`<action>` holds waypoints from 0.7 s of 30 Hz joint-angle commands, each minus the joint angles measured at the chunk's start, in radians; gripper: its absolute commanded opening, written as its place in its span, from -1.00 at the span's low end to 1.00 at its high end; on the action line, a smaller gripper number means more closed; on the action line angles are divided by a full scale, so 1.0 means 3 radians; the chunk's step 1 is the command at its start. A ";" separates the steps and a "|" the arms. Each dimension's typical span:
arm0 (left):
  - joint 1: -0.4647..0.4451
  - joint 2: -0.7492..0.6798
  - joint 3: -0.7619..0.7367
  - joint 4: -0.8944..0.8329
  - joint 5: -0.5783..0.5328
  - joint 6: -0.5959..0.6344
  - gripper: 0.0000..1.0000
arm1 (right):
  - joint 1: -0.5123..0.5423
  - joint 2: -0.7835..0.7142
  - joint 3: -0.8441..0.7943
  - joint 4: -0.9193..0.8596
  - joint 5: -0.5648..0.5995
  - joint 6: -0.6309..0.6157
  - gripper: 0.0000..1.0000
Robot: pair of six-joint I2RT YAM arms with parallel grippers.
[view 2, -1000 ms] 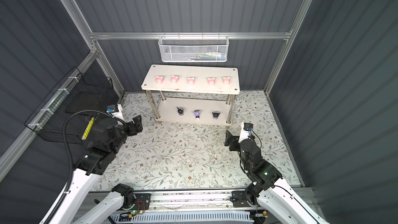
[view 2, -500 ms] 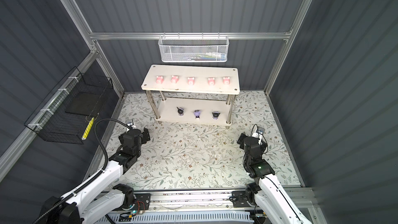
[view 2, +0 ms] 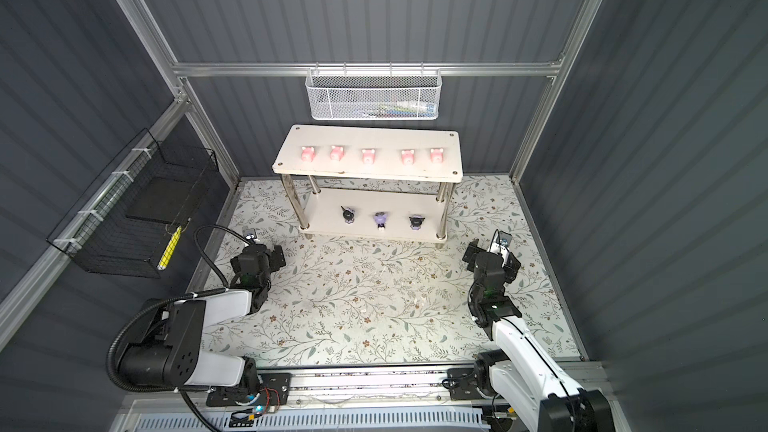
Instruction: Place and organize the plastic toys onto the shelf
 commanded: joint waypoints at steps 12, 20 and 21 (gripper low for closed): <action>0.0138 0.0737 0.0207 0.0831 0.0534 0.0226 1.00 | -0.0585 0.1335 -0.0045 0.1708 -0.0983 -0.0193 0.98; 0.0118 0.0775 0.0148 0.0993 0.0579 0.0275 0.99 | -0.0555 0.1708 -0.0128 0.2224 -0.1240 -0.0322 0.98; 0.0118 0.0780 0.0147 0.0994 0.0572 0.0276 0.99 | -0.0555 0.1639 -0.0108 0.2051 -0.1214 -0.0295 0.98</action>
